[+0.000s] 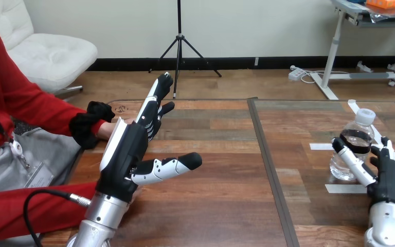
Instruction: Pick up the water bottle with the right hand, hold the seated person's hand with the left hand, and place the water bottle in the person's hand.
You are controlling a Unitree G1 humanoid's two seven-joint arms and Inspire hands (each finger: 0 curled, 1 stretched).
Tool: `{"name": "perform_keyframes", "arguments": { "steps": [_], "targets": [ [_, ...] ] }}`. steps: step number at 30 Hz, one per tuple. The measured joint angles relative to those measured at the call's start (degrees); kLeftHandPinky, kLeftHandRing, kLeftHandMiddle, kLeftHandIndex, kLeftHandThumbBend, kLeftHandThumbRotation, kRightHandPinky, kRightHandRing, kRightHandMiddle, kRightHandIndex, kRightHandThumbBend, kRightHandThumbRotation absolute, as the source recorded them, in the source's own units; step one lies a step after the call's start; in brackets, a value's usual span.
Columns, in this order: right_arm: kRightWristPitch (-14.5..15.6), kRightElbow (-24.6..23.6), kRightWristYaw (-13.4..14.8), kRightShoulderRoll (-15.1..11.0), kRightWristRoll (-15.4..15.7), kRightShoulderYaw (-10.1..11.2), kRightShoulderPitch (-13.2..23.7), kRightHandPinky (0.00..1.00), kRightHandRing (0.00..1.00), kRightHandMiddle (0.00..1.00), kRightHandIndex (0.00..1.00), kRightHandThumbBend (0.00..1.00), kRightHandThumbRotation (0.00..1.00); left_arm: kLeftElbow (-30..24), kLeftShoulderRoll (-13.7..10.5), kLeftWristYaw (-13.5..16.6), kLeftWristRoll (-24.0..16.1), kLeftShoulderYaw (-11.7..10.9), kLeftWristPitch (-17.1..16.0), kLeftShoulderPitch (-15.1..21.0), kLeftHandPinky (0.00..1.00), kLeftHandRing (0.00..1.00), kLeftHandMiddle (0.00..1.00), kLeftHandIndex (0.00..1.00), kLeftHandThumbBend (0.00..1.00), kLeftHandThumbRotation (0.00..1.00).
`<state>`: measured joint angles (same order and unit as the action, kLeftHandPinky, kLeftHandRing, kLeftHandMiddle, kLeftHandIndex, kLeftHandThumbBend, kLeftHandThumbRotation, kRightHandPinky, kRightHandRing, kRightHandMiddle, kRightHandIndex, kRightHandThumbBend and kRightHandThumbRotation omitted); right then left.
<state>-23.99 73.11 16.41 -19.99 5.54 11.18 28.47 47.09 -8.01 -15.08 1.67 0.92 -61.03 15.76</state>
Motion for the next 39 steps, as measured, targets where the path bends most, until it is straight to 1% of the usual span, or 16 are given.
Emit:
{"name": "perform_keyframes", "arguments": {
  "steps": [1,2,4,6,10,19,22,25,31,39],
  "targets": [
    [0.2,0.0,-0.1,-0.2,0.1,0.0,0.1,0.53,0.79,0.78,1.0,1.0,0.61,0.0,0.0,0.0,0.0,0.0,0.0,0.0,0.91,1.0,1.0,1.0,1.0,0.51],
    [0.3,0.1,-0.2,-0.4,0.1,-0.1,0.2,0.63,0.86,0.86,1.0,1.0,0.61,-0.1,0.0,0.1,0.0,0.0,0.0,0.0,0.91,1.0,1.0,1.0,1.0,0.51],
    [0.4,0.1,-0.4,-0.7,0.1,-0.1,0.4,0.72,0.91,0.91,1.0,1.0,0.6,-0.2,0.0,0.2,-0.1,0.0,0.0,-0.1,0.91,1.0,1.0,1.0,1.0,0.51],
    [0.6,0.2,-0.7,-0.9,0.1,-0.1,0.6,0.79,0.94,0.94,1.0,1.0,0.61,-0.3,0.0,0.4,-0.1,0.0,0.0,-0.2,0.91,1.0,1.0,1.0,1.0,0.51],
    [1.0,0.7,-0.8,-1.1,0.3,-0.3,1.1,0.88,0.98,0.98,1.0,1.0,0.6,-0.6,0.1,0.8,-0.3,0.0,0.0,-0.3,0.91,1.0,1.0,1.0,1.0,0.51],
    [1.7,1.4,-1.5,-1.6,1.2,-1.0,1.7,0.97,1.0,1.0,1.0,1.0,0.59,-1.9,0.2,1.0,-0.6,0.1,0.0,-1.0,0.91,0.99,1.0,1.0,1.0,0.51],
    [2.0,1.5,-1.7,-1.6,1.3,-1.2,1.8,0.99,1.0,1.0,1.0,1.0,0.59,-2.2,0.2,1.3,-0.8,0.1,0.0,-1.3,0.9,0.99,1.0,1.0,1.0,0.51],
    [3.0,1.6,-1.6,-1.6,1.6,-1.5,2.1,0.99,1.0,1.0,1.0,1.0,0.6,-2.5,0.2,1.6,-1.0,0.1,0.0,-1.6,0.9,1.0,1.0,1.0,1.0,0.5],
    [4.1,2.0,-1.4,-1.7,1.9,-1.8,3.0,1.0,1.0,1.0,1.0,1.0,0.59,-3.0,0.2,1.7,-1.2,0.2,0.1,-2.3,0.9,1.0,1.0,1.0,1.0,0.5],
    [4.9,2.4,-1.5,-2.0,2.3,-2.0,4.4,0.96,1.0,1.0,1.0,1.0,0.58,-4.2,0.2,1.8,-1.3,0.2,0.2,-3.2,0.9,1.0,1.0,1.0,1.0,0.5]
  ]
}}
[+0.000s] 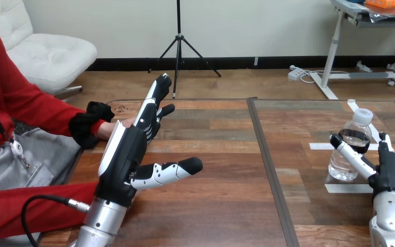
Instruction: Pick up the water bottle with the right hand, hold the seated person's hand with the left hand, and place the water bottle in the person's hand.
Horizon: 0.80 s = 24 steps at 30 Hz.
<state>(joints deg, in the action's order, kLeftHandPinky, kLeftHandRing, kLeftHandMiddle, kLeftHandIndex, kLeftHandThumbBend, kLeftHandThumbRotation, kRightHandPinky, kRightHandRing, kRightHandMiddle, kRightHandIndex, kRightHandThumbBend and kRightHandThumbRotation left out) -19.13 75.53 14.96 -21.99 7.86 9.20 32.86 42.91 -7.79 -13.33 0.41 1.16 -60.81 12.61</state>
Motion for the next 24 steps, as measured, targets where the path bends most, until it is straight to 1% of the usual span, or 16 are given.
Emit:
{"name": "perform_keyframes", "arguments": {
  "steps": [9,24],
  "targets": [
    [0.6,0.1,0.0,-0.6,1.0,-0.4,1.1,0.97,1.0,1.0,1.0,1.0,0.59,-1.9,0.0,0.0,0.0,0.0,0.6,-0.9,0.9,1.0,1.0,1.0,1.0,0.5],
    [0.9,0.4,-0.7,-0.7,1.1,-0.3,1.3,1.0,1.0,1.0,1.0,1.0,0.59,-4.0,0.0,-0.6,0.6,0.1,1.0,-2.3,0.91,1.0,1.0,1.0,1.0,0.49]
  ]
}}
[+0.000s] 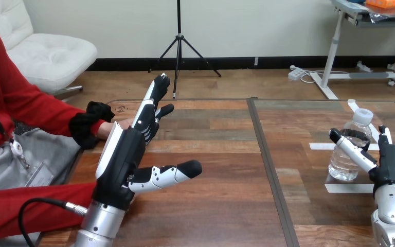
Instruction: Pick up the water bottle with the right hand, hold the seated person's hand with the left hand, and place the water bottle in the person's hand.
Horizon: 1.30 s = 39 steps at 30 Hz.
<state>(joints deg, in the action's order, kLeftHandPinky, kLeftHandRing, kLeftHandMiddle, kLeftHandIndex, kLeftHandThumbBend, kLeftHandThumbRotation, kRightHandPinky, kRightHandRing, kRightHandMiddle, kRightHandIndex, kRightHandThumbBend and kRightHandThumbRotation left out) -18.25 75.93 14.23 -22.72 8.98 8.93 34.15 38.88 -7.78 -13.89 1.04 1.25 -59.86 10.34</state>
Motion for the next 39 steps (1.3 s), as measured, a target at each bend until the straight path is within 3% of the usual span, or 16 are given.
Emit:
{"name": "perform_keyframes", "arguments": {
  "steps": [15,19,22,23,25,28,31,34,37,39],
  "targets": [
    [0.0,0.5,-3.4,0.3,-1.5,0.9,0.0,0.97,1.0,1.0,1.0,1.0,0.53,-1.0,-0.1,-0.7,0.6,0.0,0.4,-1.3,0.91,1.0,1.0,1.0,1.0,0.49],
    [0.0,0.6,-4.0,0.5,-2.5,1.3,0.1,0.73,0.84,0.78,1.0,1.0,0.48,-1.0,-0.1,-0.7,0.6,0.0,0.4,-1.4,0.91,1.0,1.0,1.0,1.0,0.49],
    [0.0,0.6,-4.5,0.7,-3.0,1.7,0.1,0.49,0.58,0.53,1.0,1.0,0.46,-1.0,-0.1,-0.6,0.5,0.0,0.4,-1.5,0.9,0.99,1.0,1.0,1.0,0.49],
    [0.0,0.6,-4.6,0.8,-3.4,1.9,0.2,0.49,0.58,0.53,1.0,1.0,0.46,-1.1,-0.2,-0.6,0.5,0.0,0.4,-1.5,0.9,0.99,1.0,1.0,1.0,0.49],
    [0.0,0.7,-4.7,1.1,-3.7,2.1,0.3,0.5,0.67,0.63,1.0,1.0,0.42,-1.1,-0.2,-0.6,0.5,0.0,0.4,-1.5,0.9,0.99,1.0,1.0,1.0,0.49],
    [0.0,0.8,-4.6,1.3,-3.8,2.3,0.5,0.27,0.37,0.38,1.0,1.0,0.39,-1.1,-0.2,-0.6,0.5,0.0,0.4,-1.5,0.9,0.99,1.0,1.0,1.0,0.5],
    [0.0,0.8,-4.5,1.7,-4.4,2.7,0.7,0.27,0.4,0.44,1.0,1.0,0.35,-1.2,-0.2,-0.6,0.4,0.0,0.4,-1.5,0.9,0.99,1.0,1.0,1.0,0.5],
    [0.0,0.8,-4.7,2.3,-5.1,3.4,0.9,0.36,0.54,0.66,0.99,1.0,0.29,-1.3,-0.2,-0.6,0.4,0.0,0.4,-1.6,0.89,0.99,1.0,1.0,1.0,0.5],
    [-0.1,0.8,-4.8,2.8,-6.5,4.3,1.1,0.6,0.72,0.82,0.97,1.0,0.22,-1.5,-0.2,-0.6,0.4,0.0,0.4,-1.6,0.9,0.99,1.0,1.0,1.0,0.51],
    [-0.3,0.8,-5.0,3.0,-7.0,4.7,1.2,0.66,0.77,0.82,0.93,1.0,0.18,-1.7,-0.2,-0.6,0.4,0.0,0.4,-1.7,0.89,0.99,1.0,1.0,1.0,0.51]
  ]
}}
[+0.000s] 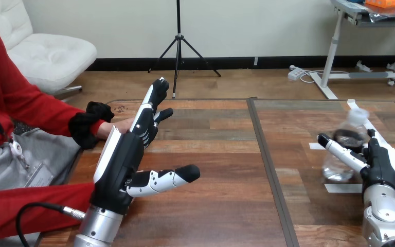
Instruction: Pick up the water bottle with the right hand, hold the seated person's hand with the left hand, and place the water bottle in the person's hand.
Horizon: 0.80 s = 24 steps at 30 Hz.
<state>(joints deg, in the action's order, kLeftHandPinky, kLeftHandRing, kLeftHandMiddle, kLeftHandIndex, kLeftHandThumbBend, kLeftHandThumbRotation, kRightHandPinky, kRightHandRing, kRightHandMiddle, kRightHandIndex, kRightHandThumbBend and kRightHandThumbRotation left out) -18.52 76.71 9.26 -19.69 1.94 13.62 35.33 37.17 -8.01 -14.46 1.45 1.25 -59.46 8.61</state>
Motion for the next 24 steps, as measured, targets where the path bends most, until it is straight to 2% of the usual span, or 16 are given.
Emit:
{"name": "perform_keyframes", "arguments": {
  "steps": [4,7,10,13,15,20,24],
  "targets": [
    [-0.4,0.0,0.5,0.8,-0.8,0.8,0.1,0.7,0.77,0.8,0.86,1.0,0.1,-0.6,-0.1,0.0,0.1,0.0,0.1,-0.3,0.89,1.0,1.0,1.0,1.0,0.5],
    [-0.4,0.0,0.4,1.5,-2.1,1.6,0.3,0.71,0.76,0.77,0.76,1.0,0.04,-1.0,-0.1,0.0,0.1,0.0,0.1,-0.5,0.89,0.99,1.0,1.0,1.0,0.5],
    [-0.4,0.0,0.7,2.2,-2.8,2.2,0.5,0.64,0.67,0.68,0.68,1.0,0.02,-1.4,-0.1,0.0,0.1,0.0,0.2,-0.7,0.89,0.99,1.0,1.0,1.0,0.5],
    [-0.4,0.0,2.0,2.7,-2.7,2.2,0.7,0.59,0.62,0.62,0.62,0.99,0.01,-1.5,-0.1,0.0,0.0,0.0,0.2,-0.9,0.89,0.99,1.0,1.0,1.0,0.5],
    [-0.4,0.0,3.0,3.1,-2.5,2.2,0.9,0.52,0.55,0.55,0.55,0.97,0.0,-1.6,-0.1,-0.1,0.1,0.0,0.2,-1.0,0.89,1.0,1.0,1.0,1.0,0.5],
    [-0.2,0.0,4.8,3.7,-2.1,2.0,1.4,0.47,0.5,0.5,0.49,0.94,0.0,-1.7,-0.1,-0.2,0.1,0.0,0.3,-1.1,0.9,1.0,1.0,1.0,1.0,0.5],
    [0.2,0.0,4.9,3.8,-2.1,2.1,1.6,0.43,0.46,0.47,0.46,0.93,0.0,-2.0,-0.1,-0.5,0.2,0.1,0.5,-1.3,0.91,1.0,1.0,1.0,1.0,0.51]
  ]
}}
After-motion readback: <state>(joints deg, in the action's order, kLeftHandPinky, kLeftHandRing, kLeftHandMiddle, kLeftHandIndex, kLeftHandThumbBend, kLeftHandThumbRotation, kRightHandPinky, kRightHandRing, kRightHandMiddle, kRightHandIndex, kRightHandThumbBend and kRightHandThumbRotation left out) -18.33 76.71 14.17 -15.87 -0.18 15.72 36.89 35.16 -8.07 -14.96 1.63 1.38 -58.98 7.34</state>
